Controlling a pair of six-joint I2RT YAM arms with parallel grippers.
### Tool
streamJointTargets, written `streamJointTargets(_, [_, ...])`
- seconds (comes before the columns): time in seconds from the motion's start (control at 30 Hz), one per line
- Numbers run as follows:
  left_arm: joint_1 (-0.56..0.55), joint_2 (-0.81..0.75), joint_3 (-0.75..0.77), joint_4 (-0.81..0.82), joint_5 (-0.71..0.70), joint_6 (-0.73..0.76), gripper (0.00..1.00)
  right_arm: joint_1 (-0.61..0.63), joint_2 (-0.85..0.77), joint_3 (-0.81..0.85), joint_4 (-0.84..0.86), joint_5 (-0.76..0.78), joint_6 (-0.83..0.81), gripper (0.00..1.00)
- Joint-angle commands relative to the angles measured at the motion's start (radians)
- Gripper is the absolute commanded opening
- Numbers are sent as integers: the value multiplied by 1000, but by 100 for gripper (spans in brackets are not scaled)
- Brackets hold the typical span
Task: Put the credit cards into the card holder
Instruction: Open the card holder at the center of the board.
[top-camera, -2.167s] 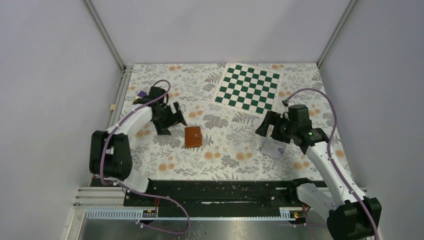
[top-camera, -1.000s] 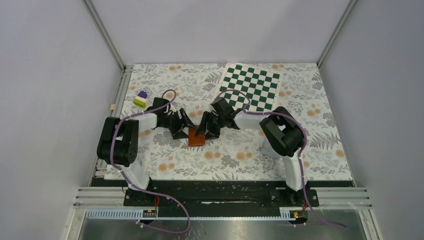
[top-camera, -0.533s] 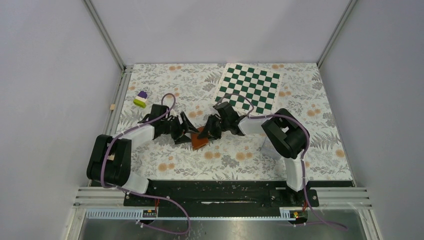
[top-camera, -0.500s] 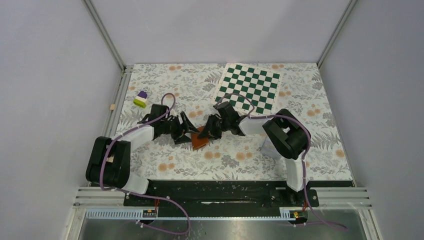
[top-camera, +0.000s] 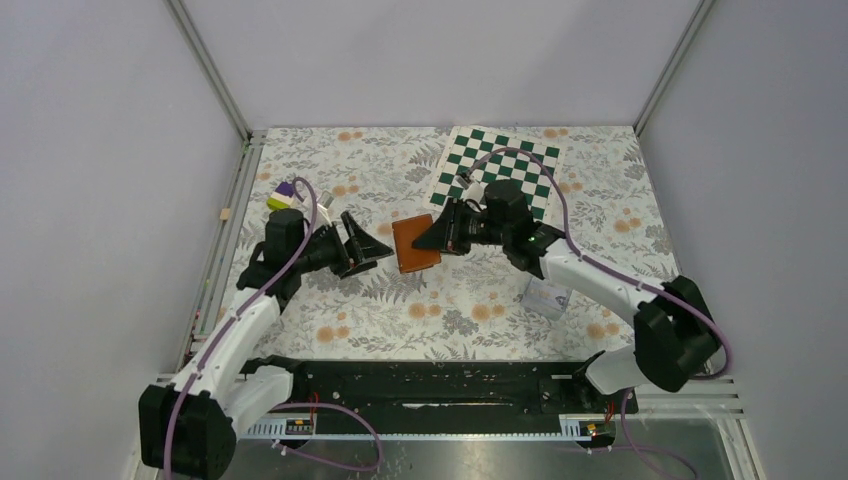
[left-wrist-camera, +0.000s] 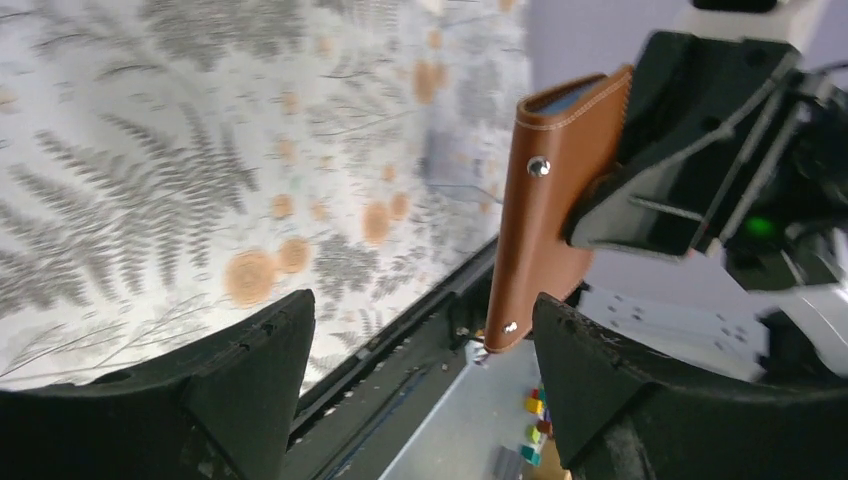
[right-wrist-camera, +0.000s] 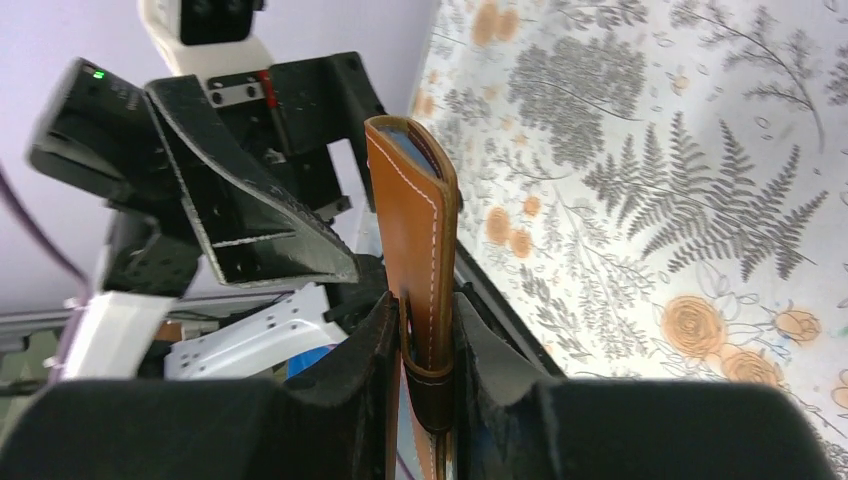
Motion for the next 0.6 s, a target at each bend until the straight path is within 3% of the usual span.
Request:
streamJointTargets(0.0, [-18,-93,-64,307,181,-181,79,-7,-76,6,-18,-85,24,0])
streamJointTargets(0.17, [-68,-141,-93,511,230,-307,78,-7,-91,-5,82,-147,121,0])
streamJointTargets(0.33, [-114,-113,-100,543,208,-322,63,-8,-99,-12,124,-165,165,0])
streamJointTargets(0.57, [-166,-51,-125,676,171,-385,49,-7,-95,-29,200,-189,226,1])
